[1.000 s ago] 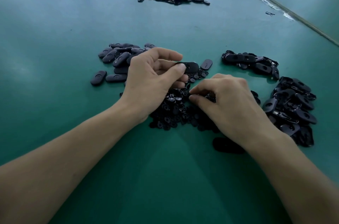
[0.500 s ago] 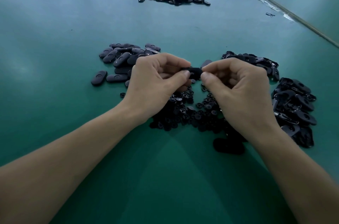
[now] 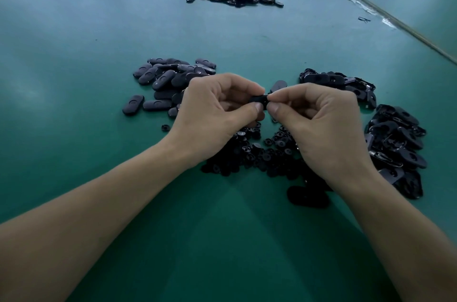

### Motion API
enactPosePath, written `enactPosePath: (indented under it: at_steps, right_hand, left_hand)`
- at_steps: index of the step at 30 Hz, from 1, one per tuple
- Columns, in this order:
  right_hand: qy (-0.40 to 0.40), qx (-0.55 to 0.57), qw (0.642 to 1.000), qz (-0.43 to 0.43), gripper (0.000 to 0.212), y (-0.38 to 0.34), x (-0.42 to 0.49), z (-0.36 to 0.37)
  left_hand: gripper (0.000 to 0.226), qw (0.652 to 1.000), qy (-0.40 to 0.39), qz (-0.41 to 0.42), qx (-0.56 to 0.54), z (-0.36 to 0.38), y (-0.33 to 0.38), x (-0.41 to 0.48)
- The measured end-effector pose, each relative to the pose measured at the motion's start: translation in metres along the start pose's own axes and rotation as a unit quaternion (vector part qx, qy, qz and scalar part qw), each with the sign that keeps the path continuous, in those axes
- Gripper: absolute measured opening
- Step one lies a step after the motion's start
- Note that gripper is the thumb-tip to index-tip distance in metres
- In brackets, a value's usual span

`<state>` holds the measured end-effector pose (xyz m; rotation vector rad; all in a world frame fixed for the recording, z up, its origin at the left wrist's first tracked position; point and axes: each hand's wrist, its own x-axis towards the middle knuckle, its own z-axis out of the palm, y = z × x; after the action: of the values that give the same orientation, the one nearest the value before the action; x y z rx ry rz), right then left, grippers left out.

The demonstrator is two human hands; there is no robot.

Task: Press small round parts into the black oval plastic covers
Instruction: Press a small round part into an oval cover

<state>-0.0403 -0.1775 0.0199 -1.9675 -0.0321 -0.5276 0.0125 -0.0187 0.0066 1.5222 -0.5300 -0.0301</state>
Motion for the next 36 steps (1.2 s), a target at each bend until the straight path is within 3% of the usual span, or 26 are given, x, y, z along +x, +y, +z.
enactPosePath:
  at_steps: [13, 22, 36]
  right_hand:
    - [0.000, -0.048, 0.999, -0.006, 0.018, -0.0044, -0.0023, 0.0012]
    - [-0.006, -0.056, 0.998, -0.010, 0.020, -0.0035, -0.0044, 0.0027]
    - [0.016, -0.067, 0.997, -0.033, 0.019, -0.0020, -0.0043, 0.0017]
  left_hand:
    - [0.021, 1.000, -0.013, 0.011, -0.002, -0.0007, -0.0012, -0.0003]
    - [0.025, 0.997, -0.002, 0.032, 0.069, 0.0007, -0.0028, 0.0000]
    - [0.022, 0.995, 0.012, 0.032, 0.094, 0.0019, -0.0025, -0.0002]
